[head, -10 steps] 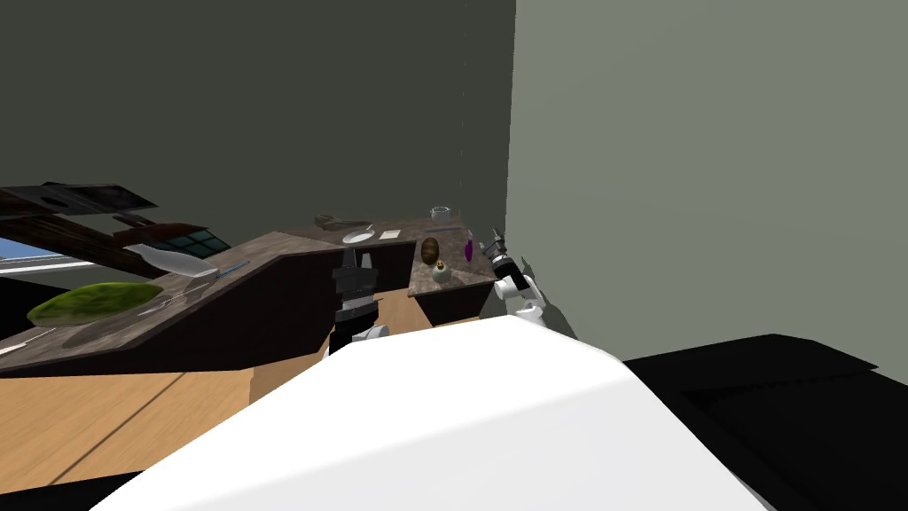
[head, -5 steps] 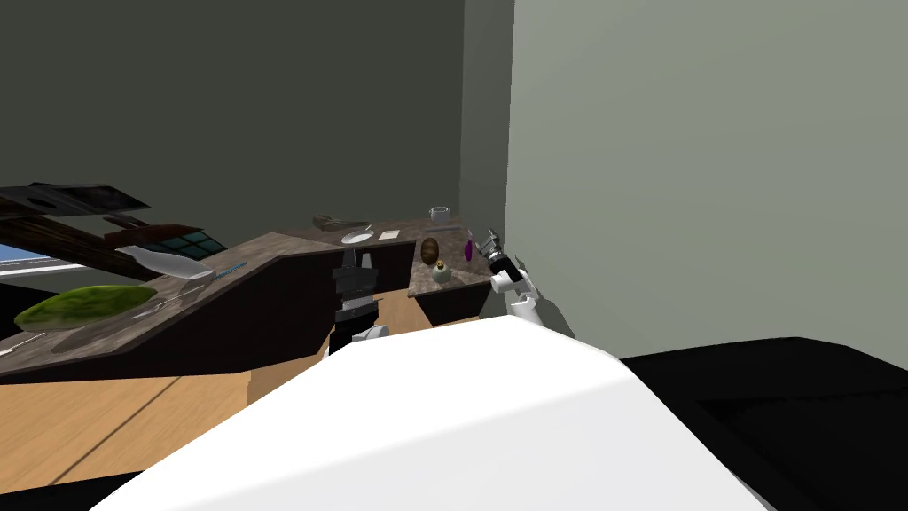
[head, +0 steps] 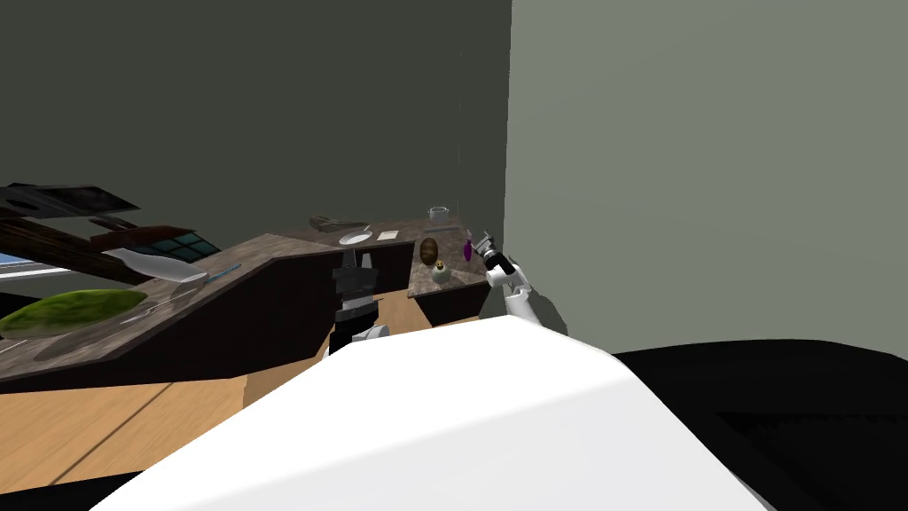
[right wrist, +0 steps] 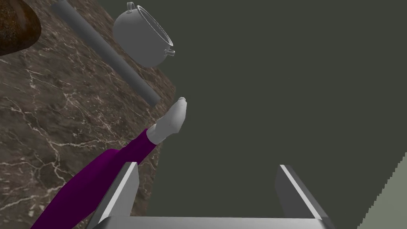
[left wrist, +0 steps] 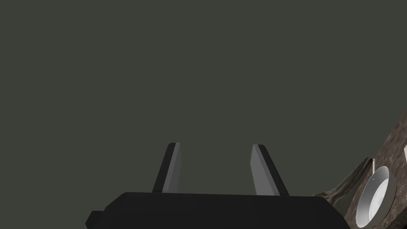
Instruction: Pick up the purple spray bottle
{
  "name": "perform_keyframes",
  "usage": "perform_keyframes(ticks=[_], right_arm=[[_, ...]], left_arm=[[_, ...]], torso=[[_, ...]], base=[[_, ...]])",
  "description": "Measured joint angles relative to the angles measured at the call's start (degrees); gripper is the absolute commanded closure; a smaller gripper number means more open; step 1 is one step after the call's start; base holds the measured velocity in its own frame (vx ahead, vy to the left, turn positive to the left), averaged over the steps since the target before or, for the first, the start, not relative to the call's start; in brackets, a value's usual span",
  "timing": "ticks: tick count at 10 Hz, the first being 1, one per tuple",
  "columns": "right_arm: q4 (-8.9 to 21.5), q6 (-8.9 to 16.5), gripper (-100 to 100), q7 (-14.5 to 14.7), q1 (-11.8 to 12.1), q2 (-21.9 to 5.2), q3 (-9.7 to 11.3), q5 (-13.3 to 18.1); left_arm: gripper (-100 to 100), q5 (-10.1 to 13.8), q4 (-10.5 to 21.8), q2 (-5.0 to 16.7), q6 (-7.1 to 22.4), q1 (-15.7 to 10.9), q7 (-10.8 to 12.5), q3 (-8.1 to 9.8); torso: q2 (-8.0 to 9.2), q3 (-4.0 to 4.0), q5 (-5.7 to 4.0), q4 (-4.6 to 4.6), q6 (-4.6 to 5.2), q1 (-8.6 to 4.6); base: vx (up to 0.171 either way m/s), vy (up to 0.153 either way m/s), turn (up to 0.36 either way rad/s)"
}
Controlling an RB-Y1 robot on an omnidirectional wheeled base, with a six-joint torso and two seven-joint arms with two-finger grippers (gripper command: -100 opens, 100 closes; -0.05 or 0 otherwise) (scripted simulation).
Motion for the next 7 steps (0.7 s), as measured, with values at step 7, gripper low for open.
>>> perform_keyframes(ticks=[7], right_arm=[[5.54,10.06,-100,-11.45,-6.84,0.86,0.5,-0.01]], left_arm=[[0,0.0,0.0,0.0,0.0,0.0,0.0,0.0]], torso=[[0.01,0.0,-0.01,0.0,0.01,-0.02]], base=[[0.005,0.001,-0.027]])
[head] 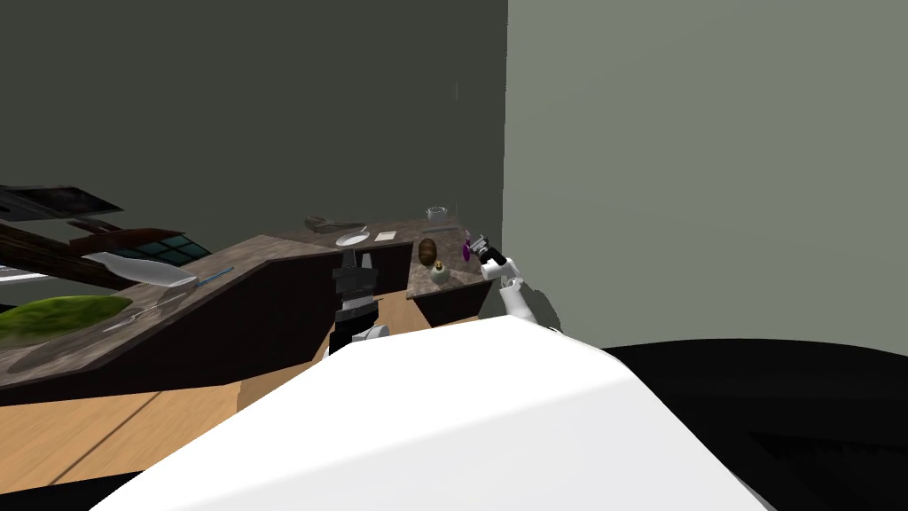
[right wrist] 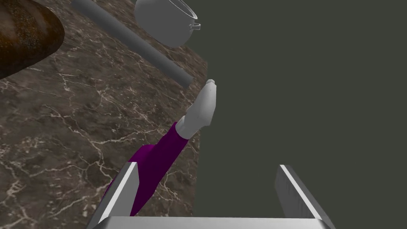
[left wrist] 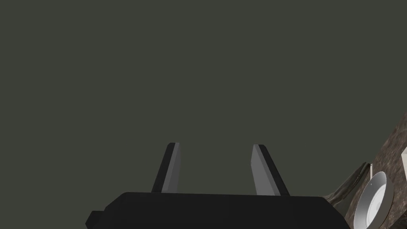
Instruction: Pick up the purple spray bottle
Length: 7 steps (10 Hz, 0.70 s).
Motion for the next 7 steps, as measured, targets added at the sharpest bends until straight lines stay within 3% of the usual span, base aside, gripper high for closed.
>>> perform_keyframes(ticks=[7], right_arm=[[6.94,9.28,-100,-10.98,-7.34,1.04,0.38,0.0]], left_arm=[[0,0.0,0.0,0.0,0.0,0.0,0.0,0.0]], torso=[[-0.02,-0.01,0.0,0.0,0.0,-0.01]], base=[[0.008,-0.002,-0.023]])
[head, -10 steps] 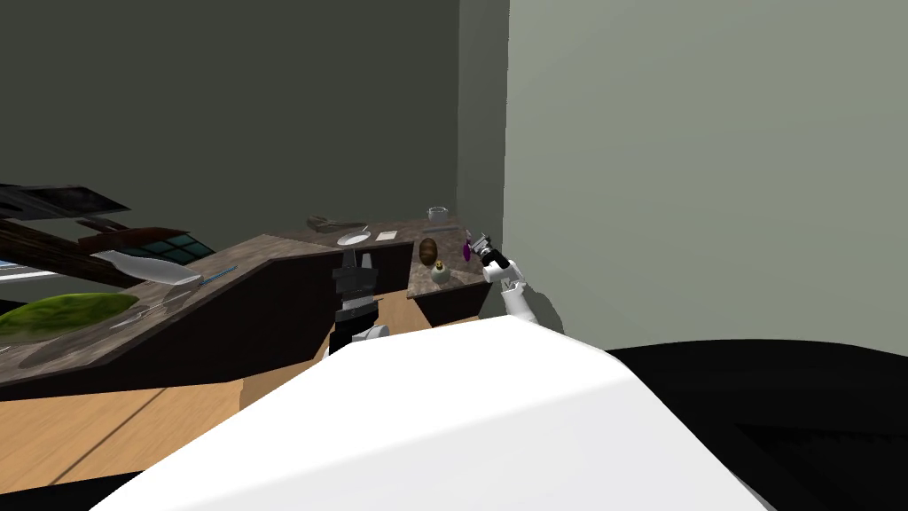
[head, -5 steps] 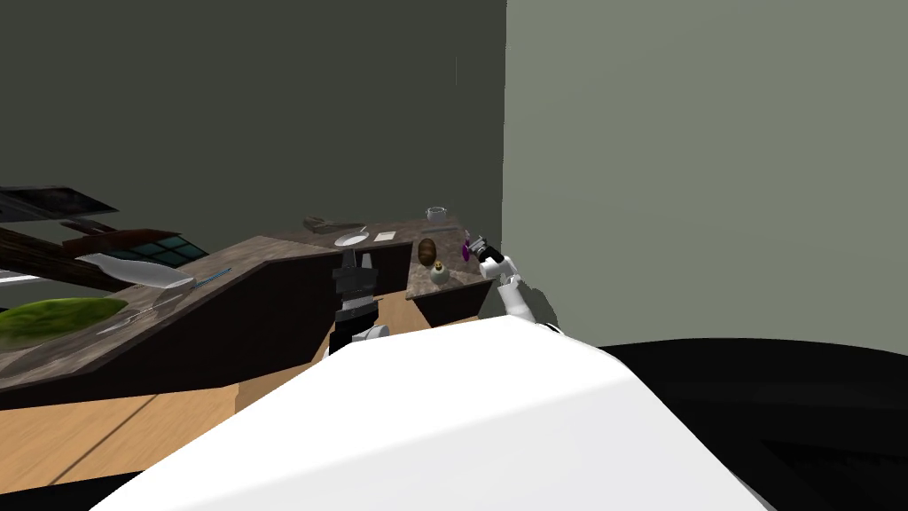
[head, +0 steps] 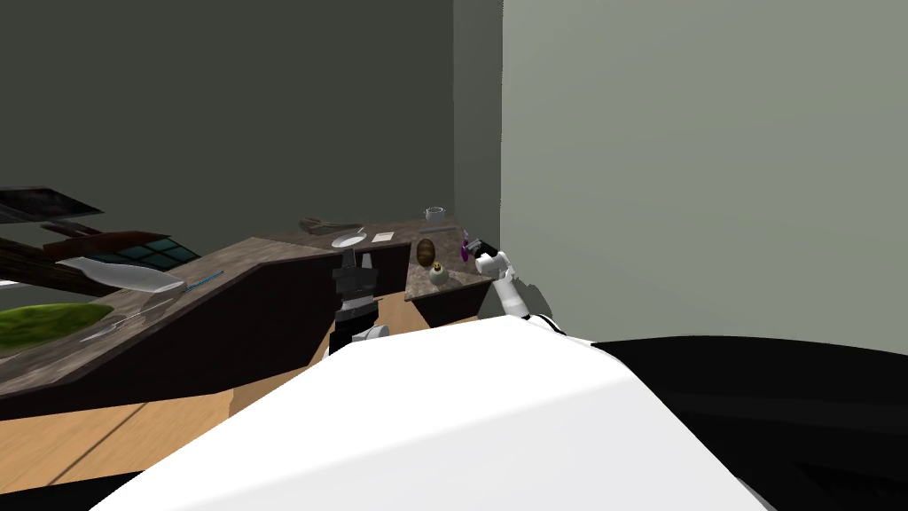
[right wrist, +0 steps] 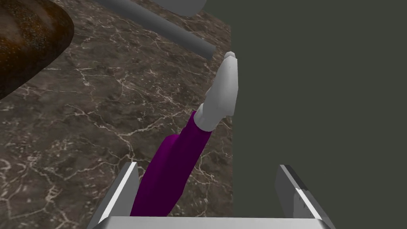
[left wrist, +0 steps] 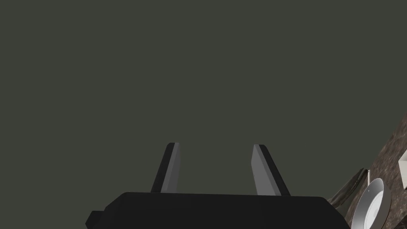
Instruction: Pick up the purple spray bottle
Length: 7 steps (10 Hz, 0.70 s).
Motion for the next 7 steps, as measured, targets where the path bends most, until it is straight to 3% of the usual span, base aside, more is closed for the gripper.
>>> perform_keyframes(ticks=[7], right_arm=[[5.91,8.49,-100,-9.82,-6.25,1.05,0.22,-0.14]], left_arm=[[0,0.0,0.0,0.0,0.0,0.0,0.0,0.0]], torso=[[-0.01,0.0,-0.01,0.0,0.01,-0.03]], base=[[0.011,-0.007,-0.027]])
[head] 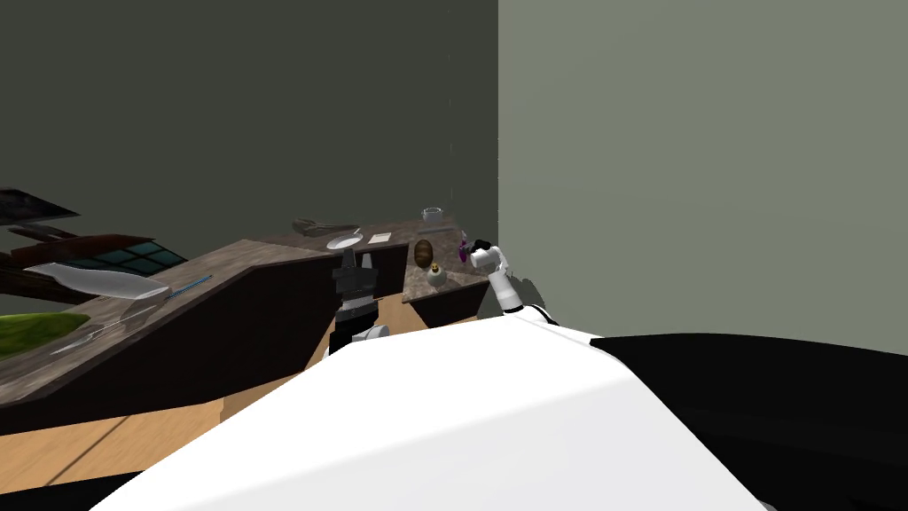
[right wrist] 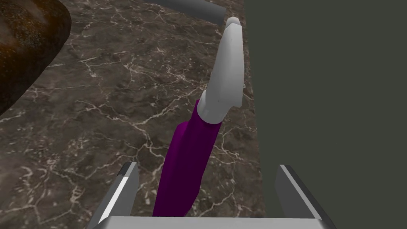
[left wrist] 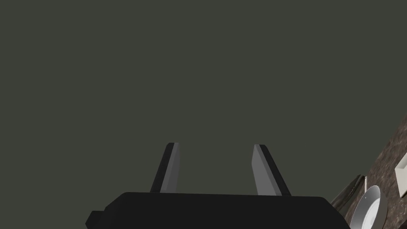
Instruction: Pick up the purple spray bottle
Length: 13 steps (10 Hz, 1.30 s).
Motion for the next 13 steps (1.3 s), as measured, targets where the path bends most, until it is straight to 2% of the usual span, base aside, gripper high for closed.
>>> perform_keyframes(ticks=[5,9,10,11,13], right_arm=[[4.04,5.61,-100,-6.83,-4.18,1.5,0.09,0.44],[6.54,10.14,-100,-11.91,-7.18,3.92,-0.03,0.54],[6.59,10.37,0,-12.14,-7.27,3.99,-0.04,0.55],[6.59,10.35,-100,-12.11,-7.26,3.98,-0.04,0.55],[9.81,9.1,-100,-10.56,-8.37,1.49,-2.08,-1.88]], left_arm=[[0,0.0,0.0,0.0,0.0,0.0,0.0,0.0],[0,0.0,0.0,0.0,0.0,0.0,0.0,0.0],[0,0.0,0.0,0.0,0.0,0.0,0.0,0.0],[0,0.0,0.0,0.0,0.0,0.0,0.0,0.0],[0,0.0,0.0,-0.01,0.0,-0.02,0.0,-0.02]], torso=[[0.01,0.0,-0.01,0.0,0.0,-0.02],[0.02,0.01,-0.02,0.0,0.0,-0.08],[0.05,0.02,-0.01,0.0,0.0,-0.03],[0.07,0.04,0.0,0.01,0.0,0.01],[0.21,0.12,0.08,0.04,-0.03,0.37]], base=[[0.014,-0.019,-0.032],[0.014,-0.028,-0.028],[0.0,0.0,0.0],[-0.018,0.045,0.116],[-0.045,0.096,0.125]])
